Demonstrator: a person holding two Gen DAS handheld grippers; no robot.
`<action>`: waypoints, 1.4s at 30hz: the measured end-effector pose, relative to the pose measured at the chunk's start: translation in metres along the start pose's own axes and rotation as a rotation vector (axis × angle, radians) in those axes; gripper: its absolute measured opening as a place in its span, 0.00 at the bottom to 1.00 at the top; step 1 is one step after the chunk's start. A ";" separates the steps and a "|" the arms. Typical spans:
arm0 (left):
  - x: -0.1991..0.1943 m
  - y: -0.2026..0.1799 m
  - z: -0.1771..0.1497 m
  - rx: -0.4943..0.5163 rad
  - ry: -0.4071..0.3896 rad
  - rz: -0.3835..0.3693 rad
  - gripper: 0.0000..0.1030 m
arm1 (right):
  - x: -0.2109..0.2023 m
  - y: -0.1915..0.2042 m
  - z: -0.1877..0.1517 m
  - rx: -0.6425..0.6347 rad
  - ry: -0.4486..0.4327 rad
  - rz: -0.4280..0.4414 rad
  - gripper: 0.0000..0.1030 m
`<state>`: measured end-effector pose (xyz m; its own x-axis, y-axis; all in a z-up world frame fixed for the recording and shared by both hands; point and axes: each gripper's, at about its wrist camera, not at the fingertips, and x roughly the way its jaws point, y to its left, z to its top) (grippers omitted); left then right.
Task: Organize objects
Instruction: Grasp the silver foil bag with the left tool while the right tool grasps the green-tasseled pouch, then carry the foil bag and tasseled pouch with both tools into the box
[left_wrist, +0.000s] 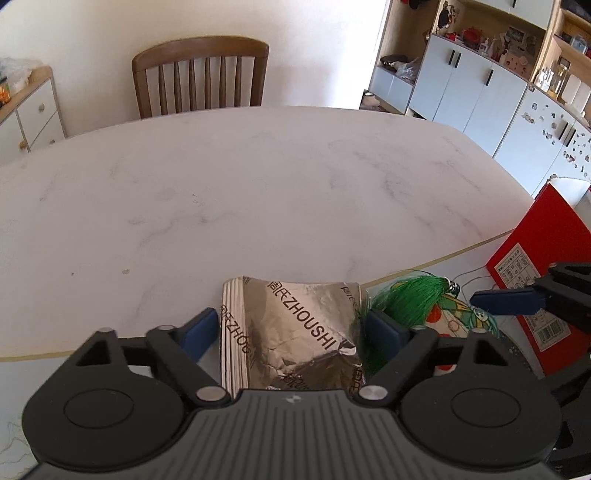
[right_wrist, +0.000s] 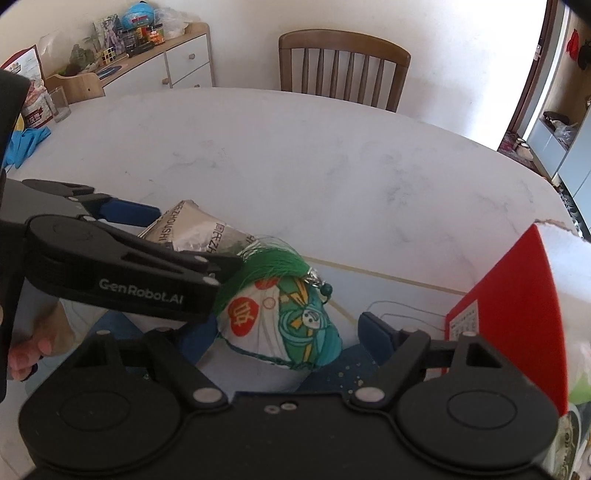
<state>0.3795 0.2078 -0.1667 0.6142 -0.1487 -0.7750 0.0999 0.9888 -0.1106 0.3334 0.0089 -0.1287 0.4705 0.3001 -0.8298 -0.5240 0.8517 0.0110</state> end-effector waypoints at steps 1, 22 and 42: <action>0.000 -0.001 0.000 0.000 -0.002 -0.004 0.79 | 0.001 0.000 0.000 0.001 0.003 0.006 0.73; -0.065 0.005 -0.003 -0.066 -0.073 -0.062 0.51 | -0.053 -0.009 -0.007 0.082 -0.082 0.050 0.50; -0.169 -0.060 0.011 -0.025 -0.181 -0.067 0.51 | -0.183 -0.074 -0.031 0.167 -0.267 0.034 0.50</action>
<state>0.2780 0.1737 -0.0221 0.7381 -0.2110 -0.6408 0.1269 0.9763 -0.1753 0.2641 -0.1226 0.0045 0.6365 0.4127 -0.6516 -0.4286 0.8916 0.1460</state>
